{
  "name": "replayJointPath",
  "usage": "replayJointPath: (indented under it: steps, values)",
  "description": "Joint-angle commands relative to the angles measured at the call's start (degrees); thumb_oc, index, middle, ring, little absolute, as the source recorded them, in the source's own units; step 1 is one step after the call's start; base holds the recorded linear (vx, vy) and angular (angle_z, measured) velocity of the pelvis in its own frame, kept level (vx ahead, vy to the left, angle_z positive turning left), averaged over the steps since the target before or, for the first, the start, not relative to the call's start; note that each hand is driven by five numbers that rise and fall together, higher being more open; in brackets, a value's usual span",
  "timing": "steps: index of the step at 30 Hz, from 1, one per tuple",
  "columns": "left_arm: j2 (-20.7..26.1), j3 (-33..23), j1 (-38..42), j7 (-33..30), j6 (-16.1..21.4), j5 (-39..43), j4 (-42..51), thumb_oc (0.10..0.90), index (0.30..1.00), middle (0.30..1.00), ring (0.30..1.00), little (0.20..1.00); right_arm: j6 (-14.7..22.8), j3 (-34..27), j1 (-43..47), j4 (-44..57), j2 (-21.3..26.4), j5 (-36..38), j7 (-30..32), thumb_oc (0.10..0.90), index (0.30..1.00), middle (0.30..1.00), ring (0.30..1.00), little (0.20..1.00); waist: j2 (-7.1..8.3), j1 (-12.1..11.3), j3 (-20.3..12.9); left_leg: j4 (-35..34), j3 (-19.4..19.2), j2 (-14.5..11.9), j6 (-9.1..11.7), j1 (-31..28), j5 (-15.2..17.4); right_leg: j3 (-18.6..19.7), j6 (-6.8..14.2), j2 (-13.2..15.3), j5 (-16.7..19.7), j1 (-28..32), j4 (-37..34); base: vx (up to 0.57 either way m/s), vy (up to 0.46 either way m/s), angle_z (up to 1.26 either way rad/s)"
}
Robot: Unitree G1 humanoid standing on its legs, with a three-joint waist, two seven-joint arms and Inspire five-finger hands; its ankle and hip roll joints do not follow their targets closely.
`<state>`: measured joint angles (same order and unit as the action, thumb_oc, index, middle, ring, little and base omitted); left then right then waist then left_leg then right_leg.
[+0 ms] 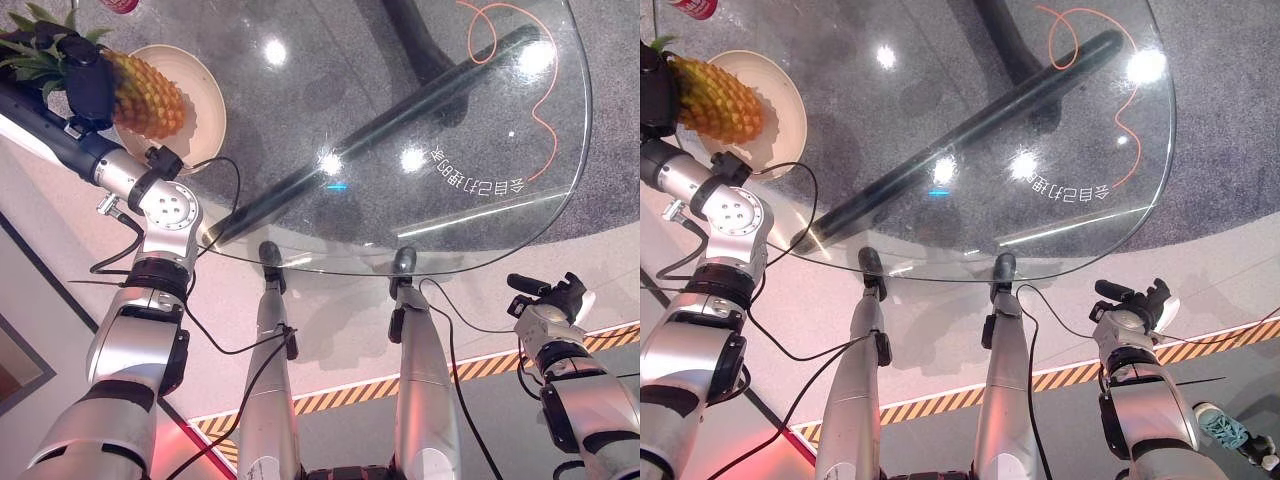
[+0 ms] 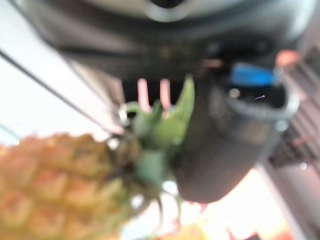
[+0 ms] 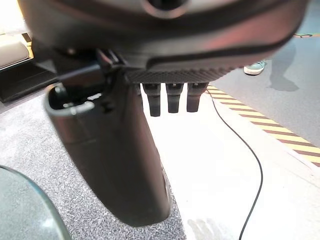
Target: Pick up the fruit to the plate
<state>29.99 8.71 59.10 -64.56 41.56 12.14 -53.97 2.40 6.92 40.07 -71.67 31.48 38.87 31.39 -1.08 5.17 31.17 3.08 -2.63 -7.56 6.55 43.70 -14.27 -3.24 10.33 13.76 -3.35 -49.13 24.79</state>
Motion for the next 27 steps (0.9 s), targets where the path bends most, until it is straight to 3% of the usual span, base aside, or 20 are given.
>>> replayJointPath:
  steps: [1, 12, 14, 17, 27]
  values:
    - [6.72, 0.07, 8.27, -2.13, 4.76, -3.39, -1.76, 0.1, 0.3, 0.3, 0.3, 0.2, 1.27, 1.16, -0.74, -4.23, 0.86, 0.06, 1.89, 0.8, 0.9, 0.9, 0.9, 0.9, 4.29, -1.38, -1.38, 9.76, 2.72, -1.46, 2.18, 0.32, 10.71, -2.18, -1.76, -2.59, 5.83, 4.7, -10.09, 0.0, 0.0, 0.0]
    - [6.54, 0.56, 8.58, -0.59, 5.33, -2.8, -2.29, 0.1, 0.3, 0.3, 0.3, 0.2, 1.65, 1.5, -0.09, -4.54, 1.08, 0.29, 1.87, 0.8, 0.9, 0.9, 0.9, 0.9, 4.32, -1.38, -1.38, 9.61, 2.44, -1.57, 2.26, 0.54, 10.61, -2.2, -1.67, -2.5, 6.01, 4.67, -10.52, 0.0, 0.0, 0.0]
    - [6.54, 0.63, 8.72, -0.23, 5.09, -2.51, -2.33, 0.256, 0.434, 0.434, 0.434, 0.356, 1.69, 1.34, -0.1, -4.44, 1.02, 0.34, 1.88, 0.8, 0.9, 0.9, 0.9, 0.9, 4.39, -1.38, -1.38, 9.63, 2.45, -1.56, 2.25, 0.55, 10.67, -2.22, -1.63, -2.45, 6.04, 4.7, -10.61, 0.0, 0.0, 0.0]
    - [6.51, 0.54, 8.74, 0.51, 5.1, -2.23, -2.71, 0.375, 0.535, 0.535, 0.535, 0.475, 1.78, 1.36, -0.04, -4.41, 0.75, 0.48, 2.14, 0.8, 0.9, 0.9, 0.9, 0.9, 4.53, -1.36, -1.38, 9.72, 2.39, -1.58, 2.31, 0.6, 10.68, -2.23, -1.54, -2.38, 6.21, 4.74, -10.82, 0.0, 0.0, 0.0]
    - [6.47, 0.76, 8.56, 1.41, 5.61, -1.38, -3.28, 0.394, 0.552, 0.552, 0.552, 0.494, 1.91, 1.28, -0.16, -4.63, 1.13, 0.63, 1.75, 0.8, 0.9, 0.9, 0.9, 0.9, 4.54, -1.2, -1.38, 9.67, 2.11, -1.44, 2.31, 0.42, 10.82, -2.1, -1.45, -2.25, 6.51, 4.95, -11.37, 0.0, 0.0, 0.0]
